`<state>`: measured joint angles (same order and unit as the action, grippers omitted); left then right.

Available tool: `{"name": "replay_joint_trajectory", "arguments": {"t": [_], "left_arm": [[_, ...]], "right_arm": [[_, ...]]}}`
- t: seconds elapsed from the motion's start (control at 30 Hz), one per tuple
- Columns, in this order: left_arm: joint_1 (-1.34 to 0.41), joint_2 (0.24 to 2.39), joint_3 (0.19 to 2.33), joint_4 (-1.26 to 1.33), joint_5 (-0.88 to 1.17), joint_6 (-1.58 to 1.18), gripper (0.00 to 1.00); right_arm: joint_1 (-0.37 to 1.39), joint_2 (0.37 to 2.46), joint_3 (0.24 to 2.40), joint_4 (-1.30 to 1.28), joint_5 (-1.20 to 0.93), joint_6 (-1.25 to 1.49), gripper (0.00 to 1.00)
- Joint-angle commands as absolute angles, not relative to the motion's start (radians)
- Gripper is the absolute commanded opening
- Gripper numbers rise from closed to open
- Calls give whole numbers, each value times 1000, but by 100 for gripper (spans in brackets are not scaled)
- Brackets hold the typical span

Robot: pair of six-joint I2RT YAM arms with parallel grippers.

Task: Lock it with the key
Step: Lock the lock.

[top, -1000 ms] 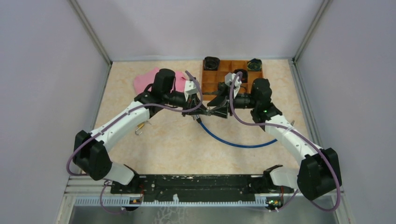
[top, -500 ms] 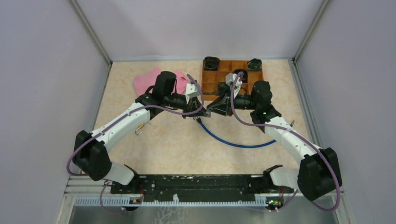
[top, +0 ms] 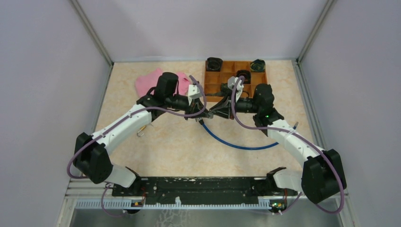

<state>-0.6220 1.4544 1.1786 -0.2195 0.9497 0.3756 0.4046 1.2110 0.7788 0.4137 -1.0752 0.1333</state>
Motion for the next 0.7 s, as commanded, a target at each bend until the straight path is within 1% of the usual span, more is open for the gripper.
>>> {"name": "replay_joint_trajectory", "arguments": {"t": [0.0, 0.03, 0.07, 0.13, 0.17, 0.27, 0.47, 0.67], "left_arm": [[-626, 1417, 1169, -196, 939, 397, 0], [-625, 1413, 1162, -193, 936, 397, 0], [-624, 1410, 1156, -187, 932, 397, 0], [-619, 1407, 1147, -172, 930, 393, 0], [-615, 1405, 1144, -165, 933, 385, 0], [-602, 1399, 1141, -147, 943, 359, 0], [-598, 1392, 1147, -129, 985, 314, 0], [-598, 1391, 1144, -124, 1007, 305, 0]], "right_arm": [[412, 1164, 785, 407, -1069, 98, 23], [406, 1159, 785, 404, -1072, 98, 32], [401, 1154, 783, 402, -1073, 98, 39], [391, 1146, 772, 407, -1073, 93, 50], [387, 1142, 767, 407, -1073, 90, 52], [379, 1143, 759, 404, -1081, 82, 53], [379, 1170, 738, 388, -1095, 4, 52], [380, 1192, 732, 432, -1092, 42, 52]]}}
